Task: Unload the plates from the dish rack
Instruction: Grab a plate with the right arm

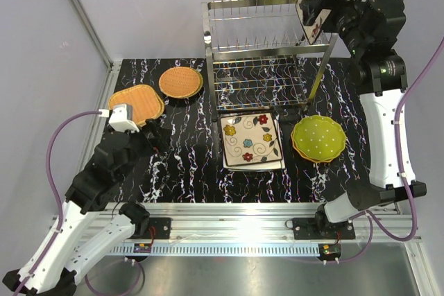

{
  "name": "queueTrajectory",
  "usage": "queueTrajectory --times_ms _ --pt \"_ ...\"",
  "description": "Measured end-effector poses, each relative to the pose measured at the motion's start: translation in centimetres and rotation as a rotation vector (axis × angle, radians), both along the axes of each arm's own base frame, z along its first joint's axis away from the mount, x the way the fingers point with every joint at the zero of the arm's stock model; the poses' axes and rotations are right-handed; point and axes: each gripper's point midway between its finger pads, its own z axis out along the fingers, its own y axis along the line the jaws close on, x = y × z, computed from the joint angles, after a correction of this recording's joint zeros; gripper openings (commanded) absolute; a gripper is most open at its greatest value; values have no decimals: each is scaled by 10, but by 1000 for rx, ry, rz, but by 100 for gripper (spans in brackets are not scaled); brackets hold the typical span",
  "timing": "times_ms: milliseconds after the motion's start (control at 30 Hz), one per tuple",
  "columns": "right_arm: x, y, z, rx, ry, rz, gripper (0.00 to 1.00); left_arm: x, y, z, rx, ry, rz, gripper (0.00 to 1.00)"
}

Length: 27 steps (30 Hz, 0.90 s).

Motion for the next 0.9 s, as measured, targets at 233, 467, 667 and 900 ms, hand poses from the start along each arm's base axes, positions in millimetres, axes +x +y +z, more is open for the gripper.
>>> queueTrajectory --times_ms 233,467,667,900 --pt "18 -23 -12 9 39 -149 98 0 4 -1 3 -4 18 99" --pt "45 -42 -28 8 78 -275 100 1 5 -4 10 1 25 99" --pt "74 -45 -40 3 99 -322 100 1 6 -4 13 1 34 99" --pt "99 -49 -63 -28 137 -362 94 2 8 -4 16 -1 45 99"
